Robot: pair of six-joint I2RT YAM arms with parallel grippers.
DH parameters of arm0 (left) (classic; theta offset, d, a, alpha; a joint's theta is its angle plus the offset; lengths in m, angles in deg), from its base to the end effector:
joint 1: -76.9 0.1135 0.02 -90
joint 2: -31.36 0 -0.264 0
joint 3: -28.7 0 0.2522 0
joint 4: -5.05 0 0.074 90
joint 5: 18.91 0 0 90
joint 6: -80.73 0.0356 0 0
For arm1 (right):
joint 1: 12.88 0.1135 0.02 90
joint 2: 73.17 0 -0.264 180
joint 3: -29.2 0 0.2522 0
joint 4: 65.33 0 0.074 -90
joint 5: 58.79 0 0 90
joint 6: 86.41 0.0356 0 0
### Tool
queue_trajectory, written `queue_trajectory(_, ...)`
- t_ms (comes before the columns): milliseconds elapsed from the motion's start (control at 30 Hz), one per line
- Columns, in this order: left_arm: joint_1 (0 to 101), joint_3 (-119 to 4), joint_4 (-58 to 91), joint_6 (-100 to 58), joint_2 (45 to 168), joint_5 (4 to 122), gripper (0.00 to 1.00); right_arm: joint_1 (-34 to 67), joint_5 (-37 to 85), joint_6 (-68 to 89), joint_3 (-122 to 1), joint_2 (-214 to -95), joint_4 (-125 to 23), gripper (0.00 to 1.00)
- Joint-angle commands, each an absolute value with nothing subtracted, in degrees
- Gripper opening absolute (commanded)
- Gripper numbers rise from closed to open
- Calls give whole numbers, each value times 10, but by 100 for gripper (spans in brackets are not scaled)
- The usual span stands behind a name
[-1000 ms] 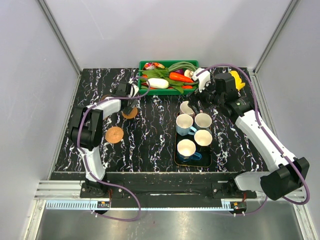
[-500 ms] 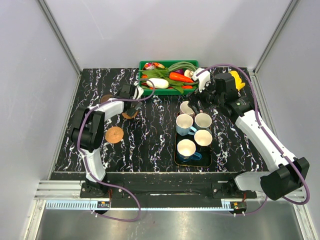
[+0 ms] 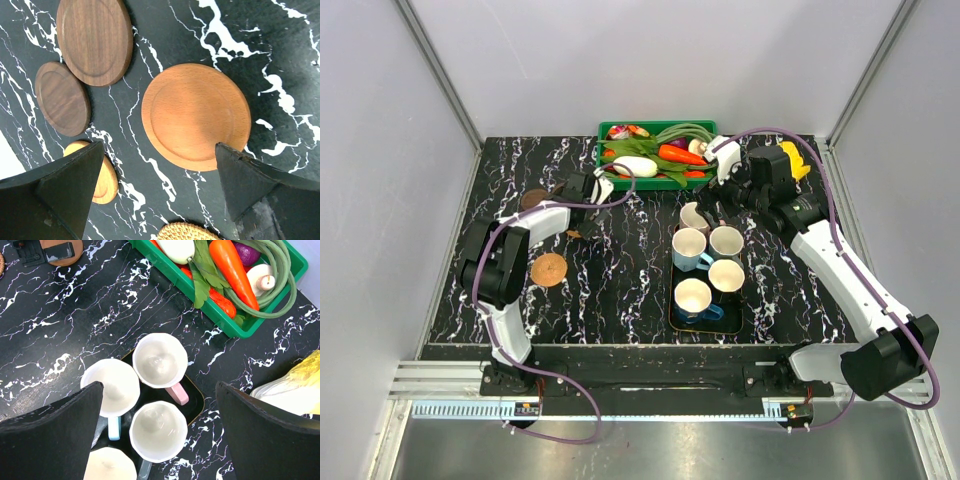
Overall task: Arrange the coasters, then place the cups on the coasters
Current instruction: Move the coaster to the center of the board.
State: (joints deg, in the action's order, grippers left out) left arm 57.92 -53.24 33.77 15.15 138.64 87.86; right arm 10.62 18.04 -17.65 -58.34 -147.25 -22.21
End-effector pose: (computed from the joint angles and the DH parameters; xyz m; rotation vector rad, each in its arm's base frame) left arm 0.3719 -0.1171 0.1701 0.8134 2.3671 0.4066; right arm 0.2602 0.1220 0.3723 -0.9205 1.8699 0.2639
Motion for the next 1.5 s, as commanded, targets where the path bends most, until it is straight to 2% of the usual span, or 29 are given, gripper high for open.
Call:
queue_trajectory(0, 571, -512, 375, 153, 1376, 834, 99, 105, 169, -183, -584, -1455, -247, 100)
queue_trajectory(333, 569, -506, 382, 156, 1364, 816, 99, 105, 171, -184, -583, -1452, -247, 100)
queue_trajectory(500, 571, -511, 361, 152, 1367, 852, 99, 104, 171, -185, -582, -1452, -246, 100)
queue_trajectory(900, 643, -649, 366, 98, 1337, 836, 99, 105, 174, -187, -580, -1452, -248, 100)
queue_trajectory(1133, 652, -743, 366, 117, 1438, 966, 99, 105, 176, -190, -579, -1447, -249, 100)
queue_trajectory(1467, 705, -824, 395, 102, 1541, 1027, 99, 104, 174, -190, -577, -1449, -249, 100)
